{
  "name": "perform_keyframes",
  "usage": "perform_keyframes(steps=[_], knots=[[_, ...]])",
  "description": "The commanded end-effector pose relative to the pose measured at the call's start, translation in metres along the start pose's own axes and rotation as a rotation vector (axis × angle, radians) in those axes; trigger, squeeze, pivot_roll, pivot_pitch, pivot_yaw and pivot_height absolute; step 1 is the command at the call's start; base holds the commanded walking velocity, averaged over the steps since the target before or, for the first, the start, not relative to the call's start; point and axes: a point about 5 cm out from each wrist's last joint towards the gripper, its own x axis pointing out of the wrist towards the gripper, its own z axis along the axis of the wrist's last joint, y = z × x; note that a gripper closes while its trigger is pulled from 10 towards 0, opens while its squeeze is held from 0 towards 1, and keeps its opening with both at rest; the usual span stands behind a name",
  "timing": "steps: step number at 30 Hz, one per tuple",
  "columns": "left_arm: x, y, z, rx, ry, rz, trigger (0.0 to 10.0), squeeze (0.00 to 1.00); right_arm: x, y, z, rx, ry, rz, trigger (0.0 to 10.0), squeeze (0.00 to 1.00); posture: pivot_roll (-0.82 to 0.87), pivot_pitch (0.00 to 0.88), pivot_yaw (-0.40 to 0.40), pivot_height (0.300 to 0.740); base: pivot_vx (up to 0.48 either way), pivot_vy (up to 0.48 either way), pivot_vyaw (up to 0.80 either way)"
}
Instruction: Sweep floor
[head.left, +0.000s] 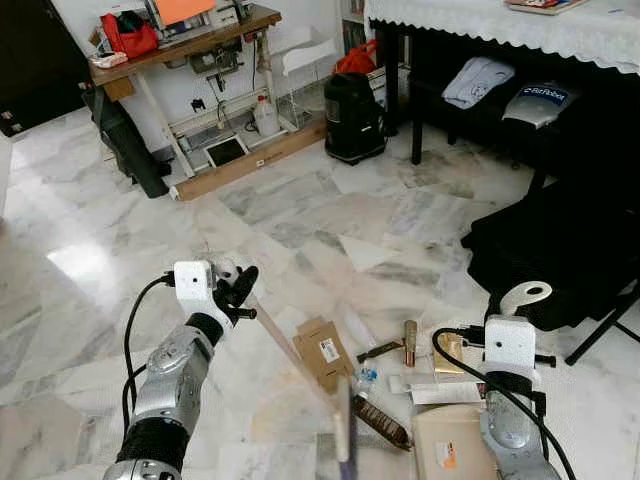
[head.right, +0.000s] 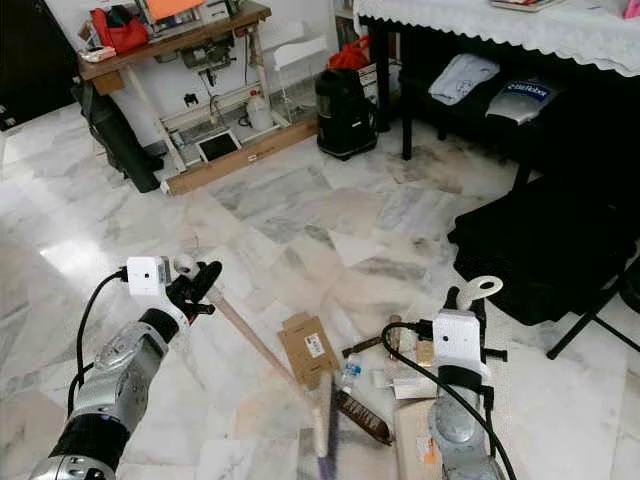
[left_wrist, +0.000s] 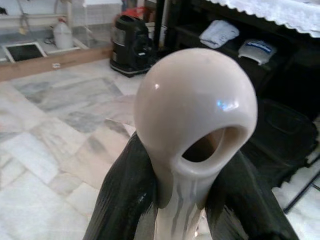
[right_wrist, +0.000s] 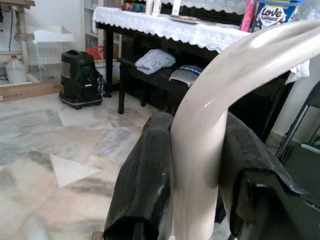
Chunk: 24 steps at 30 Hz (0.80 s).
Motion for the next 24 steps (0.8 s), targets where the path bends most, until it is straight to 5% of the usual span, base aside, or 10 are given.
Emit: perform_keyframes(steps=[1, 24], knots=[[0.0023, 0.0034, 0.0114, 0.005, -0.030, -0.004, 10.0, 0.00, 0.0025, 0.0078, 0.0075, 0.020, -0.035, 0.024, 10.0, 0.00, -0.05, 0.045, 0.188, 0.740, 0.000, 0.000, 0.00], [-0.0033, -0.0046, 0.0115, -0.203, 0.030, -0.144, 10.0, 0.00, 0.0054, 0.0162, 0.0087, 0.041, -0.027, 0.038, 10.0, 0.00, -0.04, 0.033, 0.187, 0.740, 0.000, 0.000, 0.00]])
